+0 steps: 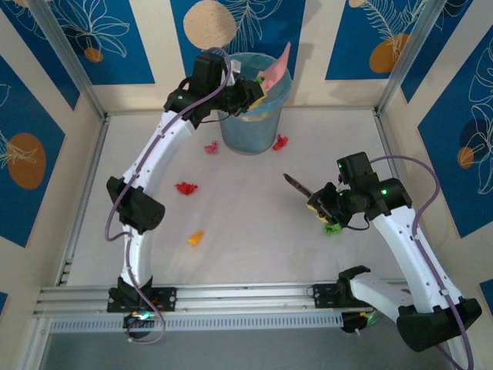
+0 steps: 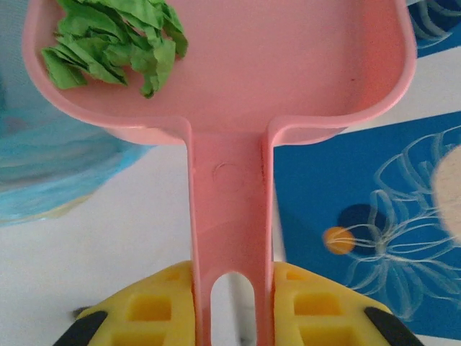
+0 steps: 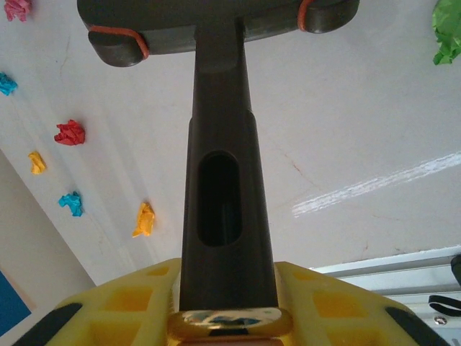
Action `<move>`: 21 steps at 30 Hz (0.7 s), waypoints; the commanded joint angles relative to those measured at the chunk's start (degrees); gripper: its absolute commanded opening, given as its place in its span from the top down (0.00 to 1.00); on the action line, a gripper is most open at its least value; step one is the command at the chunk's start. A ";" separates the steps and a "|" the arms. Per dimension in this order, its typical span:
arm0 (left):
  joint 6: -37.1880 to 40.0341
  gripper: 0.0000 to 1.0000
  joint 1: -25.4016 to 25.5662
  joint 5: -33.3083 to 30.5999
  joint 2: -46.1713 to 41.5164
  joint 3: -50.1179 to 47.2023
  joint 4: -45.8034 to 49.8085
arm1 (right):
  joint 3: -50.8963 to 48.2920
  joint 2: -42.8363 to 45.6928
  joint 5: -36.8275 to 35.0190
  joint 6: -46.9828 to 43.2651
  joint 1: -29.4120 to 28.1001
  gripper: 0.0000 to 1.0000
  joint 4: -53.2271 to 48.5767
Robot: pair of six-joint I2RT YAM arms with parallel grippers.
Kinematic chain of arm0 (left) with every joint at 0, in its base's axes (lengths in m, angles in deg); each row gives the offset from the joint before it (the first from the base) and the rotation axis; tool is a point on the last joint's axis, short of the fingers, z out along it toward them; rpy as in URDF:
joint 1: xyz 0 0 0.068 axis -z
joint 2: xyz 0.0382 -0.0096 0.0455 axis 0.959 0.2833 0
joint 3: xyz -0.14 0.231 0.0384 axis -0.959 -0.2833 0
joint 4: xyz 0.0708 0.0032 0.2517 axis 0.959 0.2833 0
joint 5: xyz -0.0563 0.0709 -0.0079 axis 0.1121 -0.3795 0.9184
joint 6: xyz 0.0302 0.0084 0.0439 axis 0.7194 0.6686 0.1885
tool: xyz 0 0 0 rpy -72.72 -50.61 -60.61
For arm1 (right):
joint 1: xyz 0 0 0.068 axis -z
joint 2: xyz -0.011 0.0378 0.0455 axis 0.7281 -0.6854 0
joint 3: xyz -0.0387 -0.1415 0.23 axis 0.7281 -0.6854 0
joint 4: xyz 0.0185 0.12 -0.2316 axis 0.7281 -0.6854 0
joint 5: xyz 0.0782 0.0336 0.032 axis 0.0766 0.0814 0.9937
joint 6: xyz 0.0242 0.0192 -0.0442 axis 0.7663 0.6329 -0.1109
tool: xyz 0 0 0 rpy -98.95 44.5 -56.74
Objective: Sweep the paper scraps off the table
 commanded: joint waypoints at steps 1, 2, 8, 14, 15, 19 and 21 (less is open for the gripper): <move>-13.39 1.00 -3.46 6.97 -1.86 -5.98 -15.47 | -0.48 1.69 -1.31 1.52 -1.20 1.00 -1.25; -13.88 1.00 -4.19 7.13 -2.26 -6.39 -16.22 | -0.69 2.03 -1.36 1.76 -1.43 1.00 -1.38; -21.35 1.00 -6.48 9.19 -5.11 -15.28 -28.58 | -3.11 4.14 -1.58 3.69 -3.18 1.00 -1.22; -24.38 1.00 -6.88 10.54 -6.62 -19.47 -37.48 | -3.81 5.39 -2.53 4.10 -3.88 1.00 -1.72; -24.34 1.00 -6.89 10.41 -7.08 -20.48 -38.10 | -3.89 5.39 -2.58 4.08 -3.87 1.00 -1.64; -28.07 1.00 -7.06 10.21 -8.34 -24.84 -44.99 | -4.08 5.25 -2.48 4.17 -3.96 1.00 -1.11; -29.96 1.00 -7.13 10.47 -8.47 -26.21 -48.38 | -3.97 4.94 -2.31 4.13 -3.92 1.00 -0.88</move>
